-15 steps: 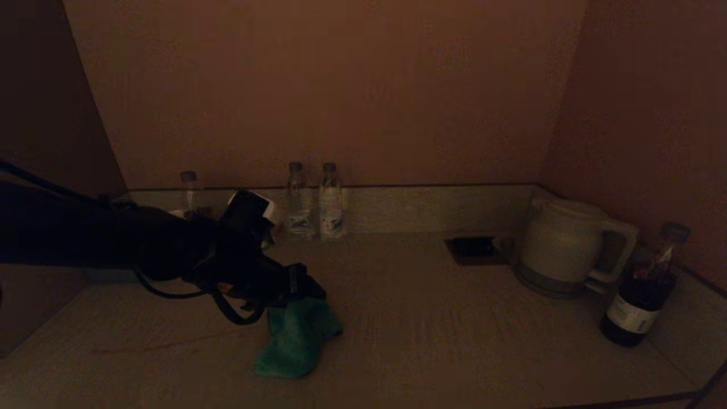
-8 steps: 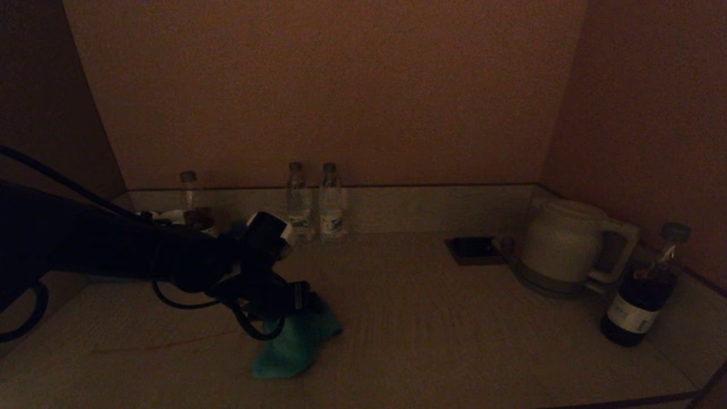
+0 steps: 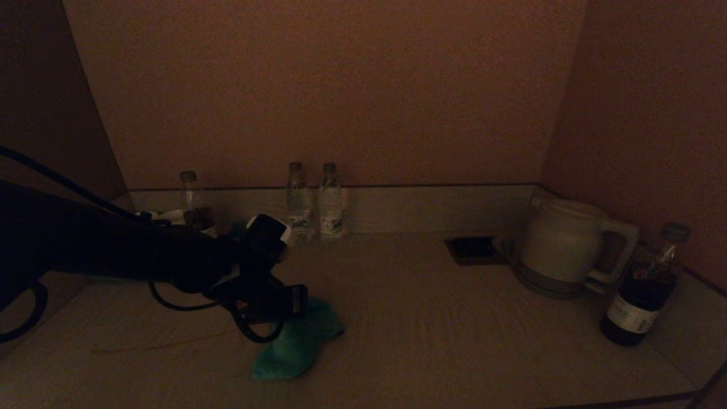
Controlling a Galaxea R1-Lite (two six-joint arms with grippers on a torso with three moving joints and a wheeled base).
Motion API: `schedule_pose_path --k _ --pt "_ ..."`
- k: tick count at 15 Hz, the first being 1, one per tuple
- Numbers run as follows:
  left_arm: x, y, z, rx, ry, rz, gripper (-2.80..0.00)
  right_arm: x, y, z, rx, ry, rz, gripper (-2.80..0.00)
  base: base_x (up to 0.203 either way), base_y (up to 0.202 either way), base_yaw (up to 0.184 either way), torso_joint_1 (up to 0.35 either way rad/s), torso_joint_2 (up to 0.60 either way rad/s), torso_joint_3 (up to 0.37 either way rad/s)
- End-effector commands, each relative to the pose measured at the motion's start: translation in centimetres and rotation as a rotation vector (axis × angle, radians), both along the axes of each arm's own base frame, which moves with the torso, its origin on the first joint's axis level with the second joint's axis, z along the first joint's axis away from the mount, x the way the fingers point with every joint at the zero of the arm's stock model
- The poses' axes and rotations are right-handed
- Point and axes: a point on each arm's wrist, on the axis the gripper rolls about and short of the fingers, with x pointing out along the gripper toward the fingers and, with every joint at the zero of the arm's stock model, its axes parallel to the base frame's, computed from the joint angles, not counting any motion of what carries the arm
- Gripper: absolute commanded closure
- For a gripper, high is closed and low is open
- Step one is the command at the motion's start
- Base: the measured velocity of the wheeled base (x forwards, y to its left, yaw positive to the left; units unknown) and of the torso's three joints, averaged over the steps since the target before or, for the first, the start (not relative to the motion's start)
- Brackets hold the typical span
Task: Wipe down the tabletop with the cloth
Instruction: Sweep the stains on the table
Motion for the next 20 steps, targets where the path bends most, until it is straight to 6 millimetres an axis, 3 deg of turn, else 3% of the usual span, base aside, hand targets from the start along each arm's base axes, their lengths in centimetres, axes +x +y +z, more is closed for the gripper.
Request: schedule_pose_path --k 1,4,6,12,14,20 --pt "-0.3 0.3 0.9 0.011 -0.017 0.015 0.00 0.0 0.0 0.0 -0.001 0.001 0.001 0.00 0.000 0.000 0.000 0.000 0.00 0.000" --pt "-0.8 0.8 0.5 0.128 -0.032 0.044 0.00 0.0 0.0 0.0 -0.001 0.001 0.001 0.00 0.000 0.000 0.000 0.000 0.00 0.000" --pt "-0.5 0.7 -0.4 0.126 -0.019 0.053 0.00 0.0 0.0 0.0 -0.001 0.001 0.001 0.00 0.000 0.000 0.000 0.000 0.00 0.000" --pt "-0.1 0.0 0.2 0.076 -0.061 0.073 0.00 0.0 0.0 0.0 -0.001 0.001 0.001 0.00 0.000 0.000 0.000 0.000 0.00 0.000" --pt "0.1 -0.2 -1.5 0.099 -0.022 0.079 0.00 0.0 0.0 0.0 -0.001 0.001 0.001 0.00 0.000 0.000 0.000 0.000 0.00 0.000" --pt "-0.2 0.5 -3.1 0.153 0.026 0.106 0.00 0.0 0.0 0.0 -0.001 0.001 0.001 0.00 0.000 0.000 0.000 0.000 0.00 0.000"
